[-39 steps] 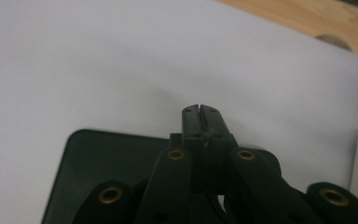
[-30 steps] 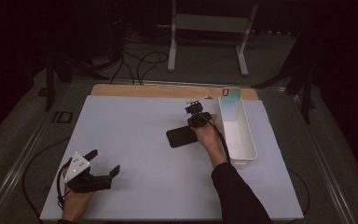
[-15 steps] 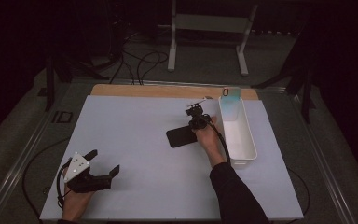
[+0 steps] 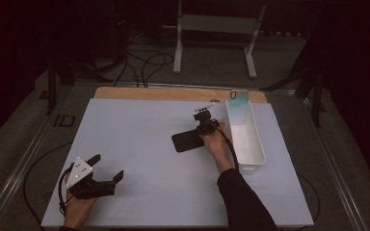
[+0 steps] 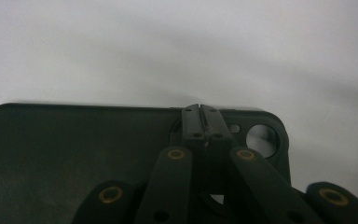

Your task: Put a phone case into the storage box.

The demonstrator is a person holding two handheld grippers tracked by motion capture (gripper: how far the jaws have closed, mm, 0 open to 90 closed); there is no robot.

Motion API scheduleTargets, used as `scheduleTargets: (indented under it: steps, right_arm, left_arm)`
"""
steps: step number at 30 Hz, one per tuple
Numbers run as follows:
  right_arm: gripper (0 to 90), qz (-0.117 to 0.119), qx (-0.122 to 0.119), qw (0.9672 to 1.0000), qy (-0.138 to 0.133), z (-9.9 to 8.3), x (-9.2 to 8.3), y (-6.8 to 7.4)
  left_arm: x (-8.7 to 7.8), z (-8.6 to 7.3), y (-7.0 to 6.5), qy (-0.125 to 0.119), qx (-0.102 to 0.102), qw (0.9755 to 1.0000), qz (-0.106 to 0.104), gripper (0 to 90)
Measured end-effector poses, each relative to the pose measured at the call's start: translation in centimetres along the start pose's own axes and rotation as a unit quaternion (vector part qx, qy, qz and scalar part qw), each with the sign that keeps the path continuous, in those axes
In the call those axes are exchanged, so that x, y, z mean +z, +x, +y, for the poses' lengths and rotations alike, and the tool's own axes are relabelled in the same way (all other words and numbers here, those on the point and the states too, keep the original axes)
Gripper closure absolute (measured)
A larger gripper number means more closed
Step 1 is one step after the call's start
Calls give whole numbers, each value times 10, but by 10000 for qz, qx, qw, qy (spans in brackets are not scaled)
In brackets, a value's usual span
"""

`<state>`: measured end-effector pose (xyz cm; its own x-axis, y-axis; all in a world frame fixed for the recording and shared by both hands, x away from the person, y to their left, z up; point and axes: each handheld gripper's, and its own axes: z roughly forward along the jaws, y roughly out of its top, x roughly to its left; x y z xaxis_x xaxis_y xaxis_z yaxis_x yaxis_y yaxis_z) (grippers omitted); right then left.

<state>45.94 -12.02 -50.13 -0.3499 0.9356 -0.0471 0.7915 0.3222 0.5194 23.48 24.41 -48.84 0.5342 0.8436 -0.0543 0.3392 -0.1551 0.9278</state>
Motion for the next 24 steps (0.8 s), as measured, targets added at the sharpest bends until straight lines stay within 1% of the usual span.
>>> scheduleTargets:
  steps: [1,2,3,5,6,8,10,12,18,20,24]
  right_arm:
    - [900,27,18,10000,-16,-1,0,0]
    - [900,118,59,9999,-40,-1,0,0]
    - [900,205,48,9998,-67,-2,0,0]
    - [900,233,-24,9996,-125,-2,0,5]
    - [900,306,-57,9994,-150,-3,0,7]
    - [900,362,-108,9991,-185,-2,1,14]
    - [900,480,-191,9984,-215,-2,1,21]
    - [900,534,-294,9979,-228,-2,1,29]
    - [900,824,-540,9948,-271,-7,-3,54]
    - [900,935,-640,9931,-296,-9,-4,63]
    - [900,1071,-885,9897,-344,-13,-7,80]
  left_arm:
    - [0,0,0,4,1,10000,-3,0]
    - [1,0,0,7,9,10000,-3,0]
    - [1,0,0,8,4,10000,-4,0]
    - [1,0,-1,17,11,10000,-3,0]
    - [1,0,-1,15,15,10000,-5,0]
    - [1,0,-1,11,13,10000,-4,0]
    - [1,0,0,8,7,10000,-2,0]
    - [0,0,0,6,10,10000,-1,0]
    - [0,0,-1,12,17,10000,0,0]
    - [1,0,-1,15,15,10000,3,0]
    - [1,0,-1,31,28,10000,3,0]
